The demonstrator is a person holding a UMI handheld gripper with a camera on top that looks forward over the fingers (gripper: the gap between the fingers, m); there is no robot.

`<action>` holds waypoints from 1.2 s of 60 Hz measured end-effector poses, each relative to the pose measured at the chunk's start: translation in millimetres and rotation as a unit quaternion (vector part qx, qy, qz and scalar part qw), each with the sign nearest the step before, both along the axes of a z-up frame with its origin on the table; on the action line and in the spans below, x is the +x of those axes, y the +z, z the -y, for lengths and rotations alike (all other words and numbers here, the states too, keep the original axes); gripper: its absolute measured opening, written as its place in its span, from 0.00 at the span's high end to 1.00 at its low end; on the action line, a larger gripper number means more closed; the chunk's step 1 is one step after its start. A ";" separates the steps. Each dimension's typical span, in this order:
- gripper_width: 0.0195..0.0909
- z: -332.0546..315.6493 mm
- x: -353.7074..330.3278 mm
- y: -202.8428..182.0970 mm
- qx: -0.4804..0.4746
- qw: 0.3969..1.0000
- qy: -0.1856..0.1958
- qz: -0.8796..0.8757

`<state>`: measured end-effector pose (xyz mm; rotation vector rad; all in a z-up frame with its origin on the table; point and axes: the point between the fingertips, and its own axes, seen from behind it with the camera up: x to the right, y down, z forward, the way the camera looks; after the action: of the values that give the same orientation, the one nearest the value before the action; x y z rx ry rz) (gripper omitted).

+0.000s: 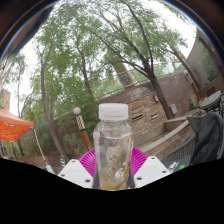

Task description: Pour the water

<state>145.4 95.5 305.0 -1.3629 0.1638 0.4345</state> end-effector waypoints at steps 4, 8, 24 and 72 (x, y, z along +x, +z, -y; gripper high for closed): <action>0.70 -3.8 42.8 -34.9 -0.010 0.995 -0.032 0.094; 0.70 -13.1 85.7 -92.1 -0.055 0.985 -0.062 0.153; 0.71 -38.6 169.6 -274.4 -0.172 0.957 -0.089 0.217; 0.11 120.8 149.5 -234.7 -0.307 0.914 -0.154 0.216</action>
<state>294.9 -25.3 70.3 -1.9773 0.1518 -0.2181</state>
